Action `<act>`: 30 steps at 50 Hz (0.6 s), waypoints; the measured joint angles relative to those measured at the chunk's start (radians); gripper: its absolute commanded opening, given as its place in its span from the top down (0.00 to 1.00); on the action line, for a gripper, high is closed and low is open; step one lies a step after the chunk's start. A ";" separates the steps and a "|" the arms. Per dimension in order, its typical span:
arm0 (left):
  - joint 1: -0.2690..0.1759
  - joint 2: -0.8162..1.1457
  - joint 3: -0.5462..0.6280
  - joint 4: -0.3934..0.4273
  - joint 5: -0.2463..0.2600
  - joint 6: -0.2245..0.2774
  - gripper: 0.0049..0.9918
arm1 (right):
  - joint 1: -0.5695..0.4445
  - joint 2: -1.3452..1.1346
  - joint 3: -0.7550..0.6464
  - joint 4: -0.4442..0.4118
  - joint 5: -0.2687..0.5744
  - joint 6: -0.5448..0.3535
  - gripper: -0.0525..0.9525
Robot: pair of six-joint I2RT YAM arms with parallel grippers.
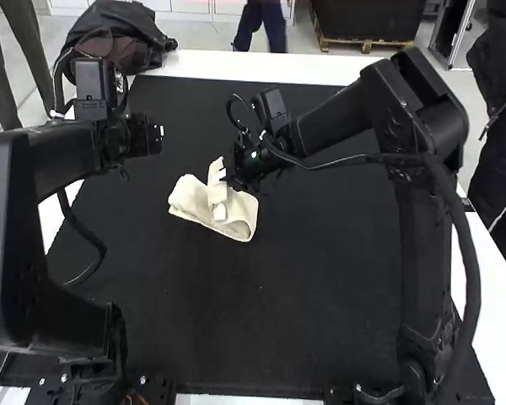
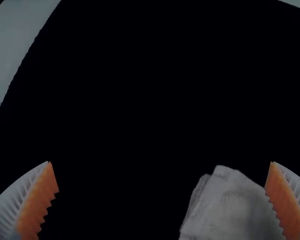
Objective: Fold the towel.
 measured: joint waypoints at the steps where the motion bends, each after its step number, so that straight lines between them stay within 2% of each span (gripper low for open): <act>1: 0.000 0.000 0.000 0.000 0.000 0.000 0.02 | 0.002 0.006 0.005 0.000 0.000 0.002 0.97; 12: 0.000 -0.013 -0.004 -0.004 0.000 0.000 0.02 | 0.029 0.080 0.094 0.008 0.000 0.010 0.97; 24: 0.029 -0.031 -0.039 -0.003 0.000 -0.004 0.02 | 0.043 0.174 0.204 0.013 0.000 0.017 0.97; 30: 0.030 -0.032 -0.051 -0.003 0.000 -0.007 0.02 | 0.043 0.227 0.263 0.011 0.000 0.021 0.97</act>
